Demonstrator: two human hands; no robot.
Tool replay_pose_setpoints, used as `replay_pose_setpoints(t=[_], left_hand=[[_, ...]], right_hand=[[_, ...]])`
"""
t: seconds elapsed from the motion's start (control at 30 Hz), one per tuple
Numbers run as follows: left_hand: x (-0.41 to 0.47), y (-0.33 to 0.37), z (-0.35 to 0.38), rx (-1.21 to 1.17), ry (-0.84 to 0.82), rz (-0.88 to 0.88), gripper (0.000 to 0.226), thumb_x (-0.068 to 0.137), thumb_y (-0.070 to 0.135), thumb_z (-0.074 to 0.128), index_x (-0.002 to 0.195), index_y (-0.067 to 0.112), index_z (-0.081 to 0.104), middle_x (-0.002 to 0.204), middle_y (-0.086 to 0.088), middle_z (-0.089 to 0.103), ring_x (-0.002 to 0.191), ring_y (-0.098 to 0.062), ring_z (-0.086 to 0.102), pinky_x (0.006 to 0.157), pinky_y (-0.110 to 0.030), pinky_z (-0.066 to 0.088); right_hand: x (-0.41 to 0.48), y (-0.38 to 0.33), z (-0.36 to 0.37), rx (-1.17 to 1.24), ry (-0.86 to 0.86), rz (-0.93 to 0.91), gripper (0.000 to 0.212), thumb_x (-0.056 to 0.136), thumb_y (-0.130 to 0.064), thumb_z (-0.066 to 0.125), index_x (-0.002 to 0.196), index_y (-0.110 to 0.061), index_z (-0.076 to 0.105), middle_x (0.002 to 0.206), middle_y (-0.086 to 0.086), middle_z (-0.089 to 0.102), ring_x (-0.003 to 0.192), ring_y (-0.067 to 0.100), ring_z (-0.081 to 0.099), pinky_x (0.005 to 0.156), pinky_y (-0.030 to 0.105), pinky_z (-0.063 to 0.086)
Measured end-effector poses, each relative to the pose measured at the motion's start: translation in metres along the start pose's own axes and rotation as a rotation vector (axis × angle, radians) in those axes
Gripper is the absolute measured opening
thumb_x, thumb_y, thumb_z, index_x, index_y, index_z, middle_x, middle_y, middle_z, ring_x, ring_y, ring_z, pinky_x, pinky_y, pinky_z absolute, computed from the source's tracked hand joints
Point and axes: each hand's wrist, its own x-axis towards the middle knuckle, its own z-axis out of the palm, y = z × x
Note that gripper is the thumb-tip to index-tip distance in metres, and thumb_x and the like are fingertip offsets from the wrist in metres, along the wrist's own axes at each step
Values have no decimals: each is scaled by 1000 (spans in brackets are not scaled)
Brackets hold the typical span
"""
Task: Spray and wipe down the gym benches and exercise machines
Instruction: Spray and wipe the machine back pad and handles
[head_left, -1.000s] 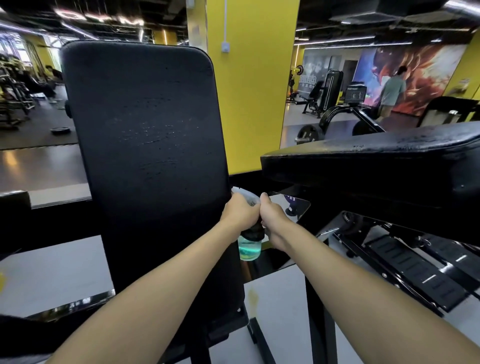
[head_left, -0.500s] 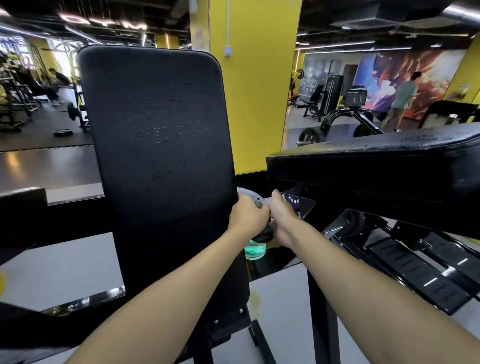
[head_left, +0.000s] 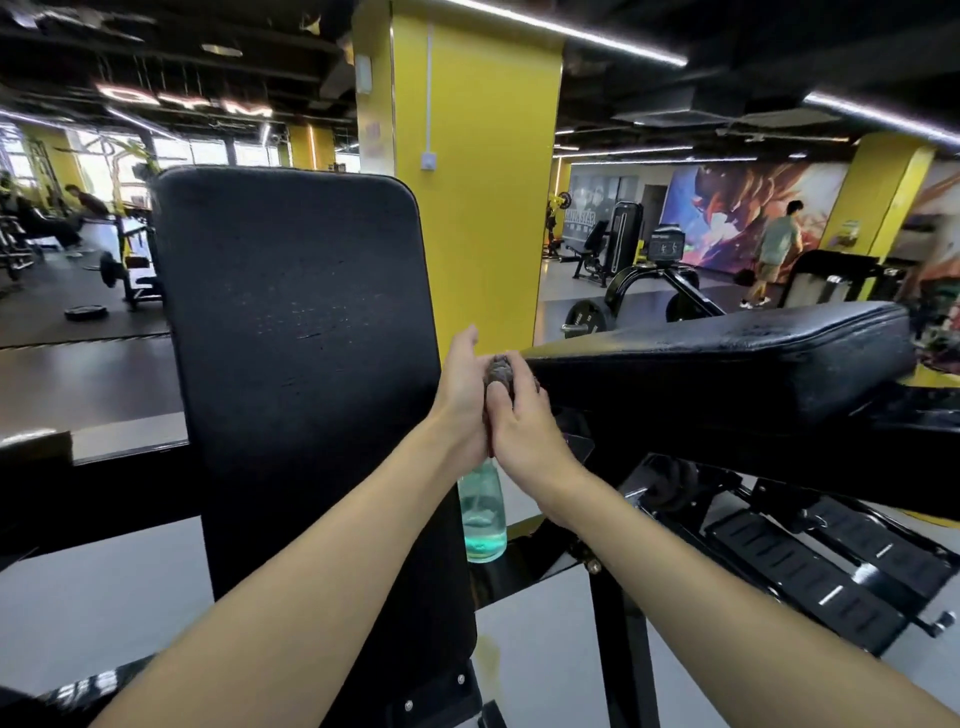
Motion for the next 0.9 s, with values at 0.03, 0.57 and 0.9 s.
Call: replay_pose_setpoints(t=[0.03,0.57,0.9], left_hand=[[-11,13,9,17,-65,21,68,101,58,22,81,5,59,70,-12,62,62,-22,63,66,-29,51],[-79,135,200,569,-389,700,36,104,36,38,123,24,67,123,-5,66,97,-15,63,72,-26,46],[-68,123,270,678,-497,758,42,92,39,31,85,11,61,81,-9,53,74,-21,50,67,-33,44]], right_hand=[[-2,-9,-7,-25,54,-73,45,105,-28,35,150,-23,33,144,13,39,128,23,41,93,25,36],[-97,-149,-179,-484,641,-499,28,105,-27,38,131,-23,48,118,1,36,92,11,44,77,20,39],[-95,-167,-270,-831,790,-546,21,99,-18,55,119,-17,63,106,5,52,90,19,53,73,20,38]])
